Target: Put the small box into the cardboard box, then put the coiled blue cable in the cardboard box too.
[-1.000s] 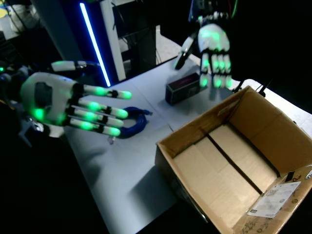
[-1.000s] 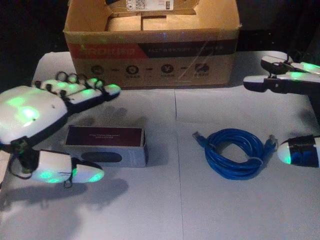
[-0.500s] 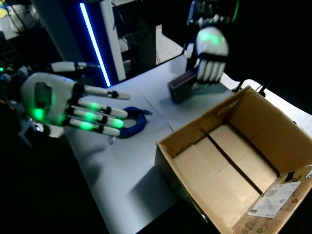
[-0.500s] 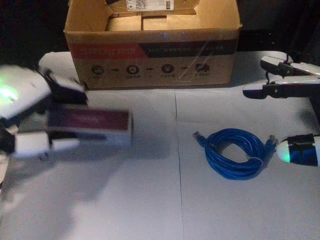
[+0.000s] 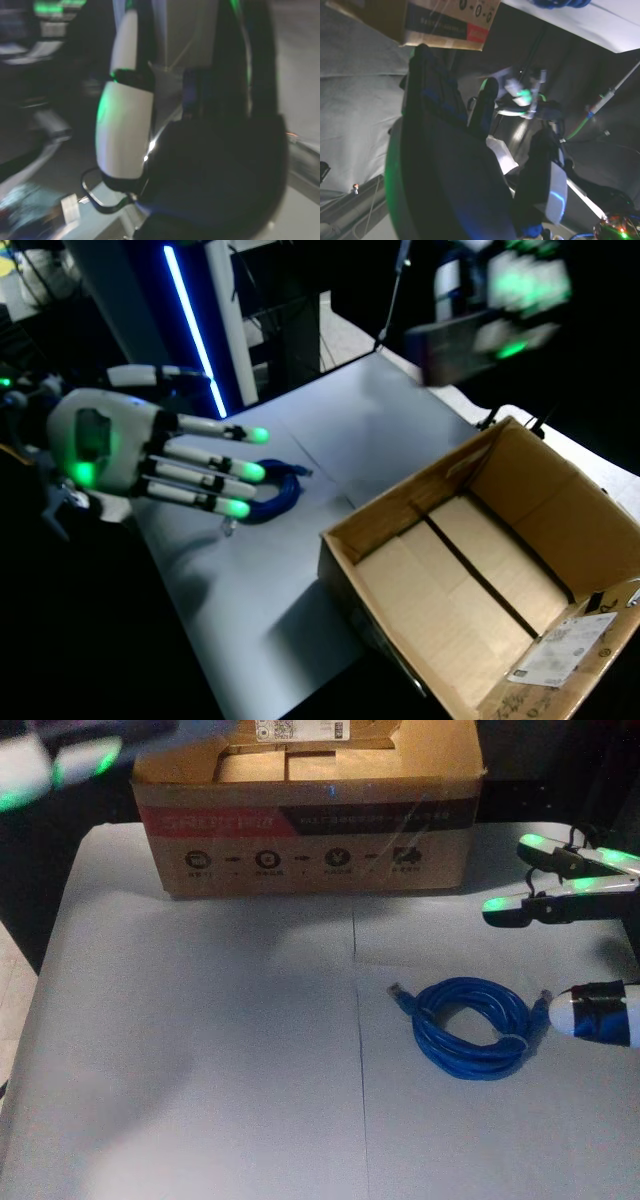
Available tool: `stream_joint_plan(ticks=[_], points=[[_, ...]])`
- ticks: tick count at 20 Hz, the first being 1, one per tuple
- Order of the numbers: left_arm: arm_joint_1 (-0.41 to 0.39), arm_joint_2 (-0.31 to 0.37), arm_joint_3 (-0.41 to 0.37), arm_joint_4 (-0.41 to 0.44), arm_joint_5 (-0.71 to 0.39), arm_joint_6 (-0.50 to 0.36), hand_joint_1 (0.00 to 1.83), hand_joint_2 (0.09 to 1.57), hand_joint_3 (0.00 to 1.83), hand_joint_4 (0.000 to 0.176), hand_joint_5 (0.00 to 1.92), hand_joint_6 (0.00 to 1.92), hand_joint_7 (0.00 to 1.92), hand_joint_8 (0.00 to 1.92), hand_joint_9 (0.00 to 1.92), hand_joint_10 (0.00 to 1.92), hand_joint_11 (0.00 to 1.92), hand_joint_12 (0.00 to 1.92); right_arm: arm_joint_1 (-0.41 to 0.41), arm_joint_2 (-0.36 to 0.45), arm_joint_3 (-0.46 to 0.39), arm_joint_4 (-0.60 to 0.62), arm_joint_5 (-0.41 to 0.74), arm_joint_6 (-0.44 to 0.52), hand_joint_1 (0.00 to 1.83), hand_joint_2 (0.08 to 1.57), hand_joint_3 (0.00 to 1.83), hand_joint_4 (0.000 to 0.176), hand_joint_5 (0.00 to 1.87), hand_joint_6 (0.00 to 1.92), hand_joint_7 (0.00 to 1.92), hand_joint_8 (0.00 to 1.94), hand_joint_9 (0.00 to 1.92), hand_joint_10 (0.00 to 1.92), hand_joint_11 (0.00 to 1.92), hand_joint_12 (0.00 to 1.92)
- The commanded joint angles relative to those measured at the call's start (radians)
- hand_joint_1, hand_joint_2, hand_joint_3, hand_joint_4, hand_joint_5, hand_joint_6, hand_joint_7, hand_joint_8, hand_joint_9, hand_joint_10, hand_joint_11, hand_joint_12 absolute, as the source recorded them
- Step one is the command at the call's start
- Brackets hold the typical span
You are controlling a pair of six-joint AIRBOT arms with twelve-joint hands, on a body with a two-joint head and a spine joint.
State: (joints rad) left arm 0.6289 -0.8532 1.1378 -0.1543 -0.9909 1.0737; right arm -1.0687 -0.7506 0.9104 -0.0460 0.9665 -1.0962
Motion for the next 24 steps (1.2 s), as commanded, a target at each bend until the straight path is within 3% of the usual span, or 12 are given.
stream_joint_plan(ticks=[1,3,4,7,10,11,12,13,14,15,20,24], points=[[-0.043,-0.024,0.026,0.016,-0.004,-0.002,1.22,1.14,0.0,0.0,0.85,1.08,0.99,1.08,0.98,0.65,0.75,1.22,0.016,-0.002,0.005,0.019,0.121,0.008,0.26,1.04,0.0,0.176,0.0,0.0,0.0,0.0,0.0,0.0,0.0,0.0],[-0.199,-0.114,0.117,0.076,0.159,-0.002,1.21,1.13,0.0,0.015,0.89,1.09,1.0,1.0,1.03,0.35,0.69,1.16,0.016,-0.006,0.011,0.018,0.121,0.008,0.24,1.05,0.0,0.176,0.0,0.0,0.0,0.0,0.0,0.0,0.0,0.0],[-0.235,-0.144,0.146,0.086,0.206,-0.002,1.22,1.12,0.0,0.002,0.91,1.03,1.04,0.95,1.08,0.3,0.69,1.14,0.016,-0.009,0.014,0.018,0.121,0.008,0.22,1.07,0.01,0.176,0.0,0.0,0.0,0.0,0.0,0.0,0.0,0.0],[-0.297,-0.277,0.281,0.088,0.328,-0.001,1.19,1.16,0.0,0.002,0.82,1.18,0.97,1.07,0.99,0.54,0.66,1.31,0.017,-0.031,0.032,0.011,0.121,0.008,0.16,1.1,0.01,0.176,0.0,0.0,0.0,0.0,0.0,0.0,0.0,0.0],[-0.352,-0.336,0.358,0.109,0.43,-0.001,1.17,1.2,0.0,0.017,0.78,1.23,0.88,1.23,0.89,0.72,0.66,1.35,0.022,-0.037,0.038,0.001,0.121,0.008,0.22,1.11,0.01,0.176,0.0,0.0,0.0,0.0,0.0,0.0,0.0,0.0],[-0.359,-0.344,0.37,0.114,0.444,-0.001,1.0,1.12,0.0,0.057,0.62,0.78,0.69,0.84,0.72,0.66,0.44,1.35,0.022,-0.037,0.038,0.001,0.121,0.01,0.21,1.12,0.01,0.176,0.01,0.0,0.0,0.0,0.0,0.0,0.0,0.0],[-0.366,-0.35,0.379,0.115,0.457,0.009,0.8,1.01,0.0,0.165,0.39,0.18,0.44,0.18,0.39,0.24,0.03,1.23,0.022,-0.039,0.039,0.001,0.121,0.011,0.2,1.13,0.01,0.176,0.01,0.0,0.0,0.0,0.0,0.0,0.0,0.0],[-0.373,-0.352,0.382,0.115,0.469,0.027,0.71,0.96,0.0,0.176,0.16,0.03,0.15,0.03,0.13,0.04,0.0,0.55,0.022,-0.041,0.04,0.001,0.121,0.011,0.19,1.14,0.01,0.176,0.0,0.0,0.0,0.0,0.0,0.0,0.0,0.0],[-0.38,-0.352,0.382,0.115,0.478,0.042,0.7,0.93,0.0,0.176,0.1,0.01,0.04,0.0,0.02,0.0,0.0,0.2,0.022,-0.041,0.04,0.001,0.121,0.011,0.17,1.14,0.01,0.176,0.0,0.0,0.0,0.0,0.0,0.0,0.0,0.0],[-0.388,-0.35,0.382,0.115,0.488,0.059,0.67,0.93,0.0,0.176,0.03,0.01,0.01,0.0,0.0,0.0,0.0,0.04,0.022,-0.041,0.04,0.001,0.121,0.013,0.17,1.14,0.01,0.176,0.0,0.0,0.0,0.0,0.0,0.0,0.0,0.0],[-0.396,-0.303,0.339,0.128,0.455,0.064,0.72,0.91,0.0,0.176,0.06,0.02,0.0,0.0,0.0,0.0,0.0,0.0,0.022,-0.041,0.04,0.002,0.121,0.02,0.27,1.12,0.0,0.176,0.0,0.0,0.0,0.0,0.0,0.0,0.0,0.0],[-0.284,-0.113,0.155,0.169,0.335,0.061,0.54,0.92,0.0,0.176,0.0,0.0,0.0,0.0,0.0,0.0,0.04,0.02,0.022,-0.039,0.04,0.002,0.121,0.026,0.43,1.06,0.0,0.176,0.0,0.0,0.0,0.0,0.0,0.0,0.0,0.0]])
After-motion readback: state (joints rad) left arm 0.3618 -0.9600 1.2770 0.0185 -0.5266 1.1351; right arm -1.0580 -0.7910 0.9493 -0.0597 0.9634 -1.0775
